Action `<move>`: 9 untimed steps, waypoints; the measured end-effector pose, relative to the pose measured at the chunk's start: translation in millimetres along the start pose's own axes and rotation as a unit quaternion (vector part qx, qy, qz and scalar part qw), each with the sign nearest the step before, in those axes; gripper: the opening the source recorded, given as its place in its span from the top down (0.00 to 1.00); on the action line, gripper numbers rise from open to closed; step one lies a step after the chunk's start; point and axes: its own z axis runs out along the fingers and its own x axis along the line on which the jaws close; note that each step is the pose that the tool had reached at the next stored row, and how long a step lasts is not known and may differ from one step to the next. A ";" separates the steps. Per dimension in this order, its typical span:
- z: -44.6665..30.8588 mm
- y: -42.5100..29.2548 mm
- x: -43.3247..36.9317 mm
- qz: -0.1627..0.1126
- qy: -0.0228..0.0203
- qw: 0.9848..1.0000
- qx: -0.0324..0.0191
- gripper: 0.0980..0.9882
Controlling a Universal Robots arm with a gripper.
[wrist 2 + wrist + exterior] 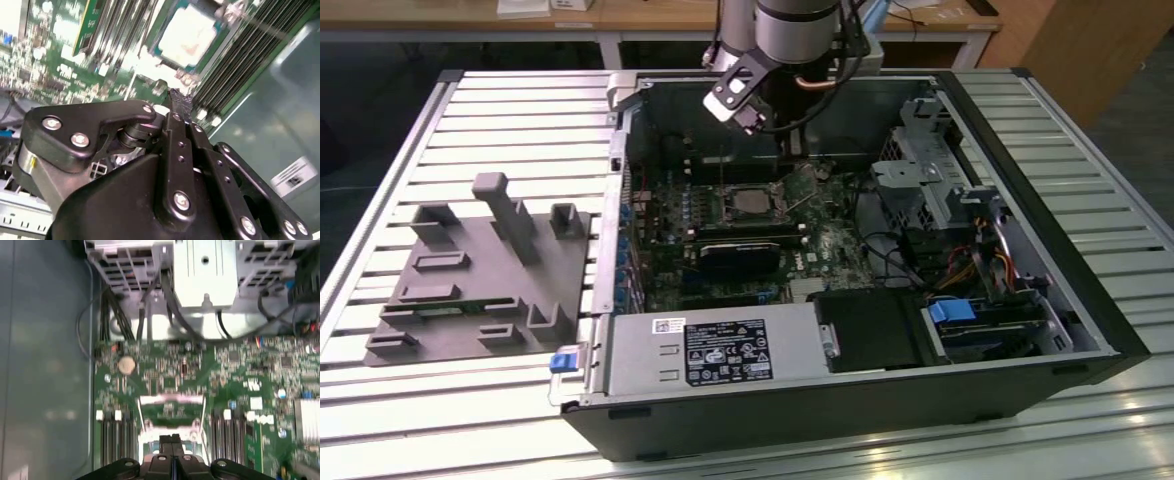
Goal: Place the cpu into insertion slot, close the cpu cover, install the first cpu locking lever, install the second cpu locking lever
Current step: 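Close the cpu cover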
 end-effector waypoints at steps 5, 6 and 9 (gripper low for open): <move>1.8 21.9 0.9 0.000 0.000 1.000 0.002 0.99; 2.1 25.7 1.1 0.000 0.000 1.000 0.002 0.99; 3.1 36.2 1.5 0.000 0.000 1.000 0.003 0.99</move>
